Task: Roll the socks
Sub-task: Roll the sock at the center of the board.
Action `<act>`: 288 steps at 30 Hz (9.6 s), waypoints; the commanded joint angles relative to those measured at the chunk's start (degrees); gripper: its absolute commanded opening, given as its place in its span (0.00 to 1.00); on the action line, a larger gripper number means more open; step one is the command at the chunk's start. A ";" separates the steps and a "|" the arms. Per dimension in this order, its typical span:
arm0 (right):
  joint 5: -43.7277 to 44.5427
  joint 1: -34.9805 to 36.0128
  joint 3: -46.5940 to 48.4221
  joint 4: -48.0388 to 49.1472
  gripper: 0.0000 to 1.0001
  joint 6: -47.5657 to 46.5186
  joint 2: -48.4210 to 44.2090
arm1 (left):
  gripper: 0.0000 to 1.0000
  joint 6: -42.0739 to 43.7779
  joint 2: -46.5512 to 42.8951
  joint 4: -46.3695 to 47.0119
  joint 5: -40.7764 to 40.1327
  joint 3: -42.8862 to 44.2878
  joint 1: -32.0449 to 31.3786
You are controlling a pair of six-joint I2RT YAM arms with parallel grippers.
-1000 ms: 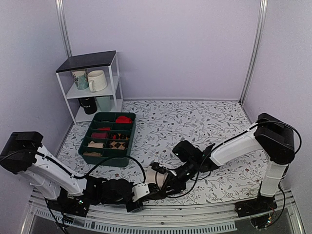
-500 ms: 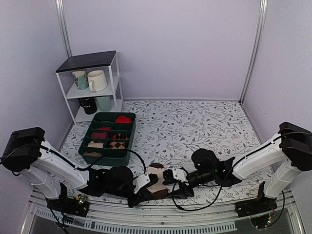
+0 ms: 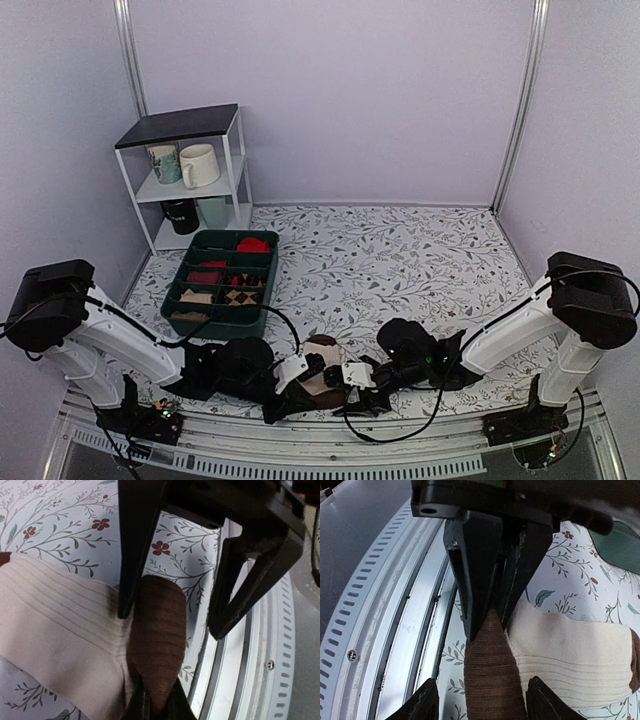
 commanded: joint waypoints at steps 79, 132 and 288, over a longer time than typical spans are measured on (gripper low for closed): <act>9.06 1.29 -1.49 1.25 0.61 6.06 -4.48 | 0.00 -1.63 0.60 -10.70 -1.00 -1.21 0.50; -11.05 -5.54 29.38 -46.97 0.15 14.58 20.39 | 0.91 13.64 -12.37 0.33 -15.22 -6.15 -3.74; -20.51 -9.70 16.46 -28.78 0.14 23.32 18.63 | 0.40 15.05 -5.13 4.04 -28.60 -5.92 -10.97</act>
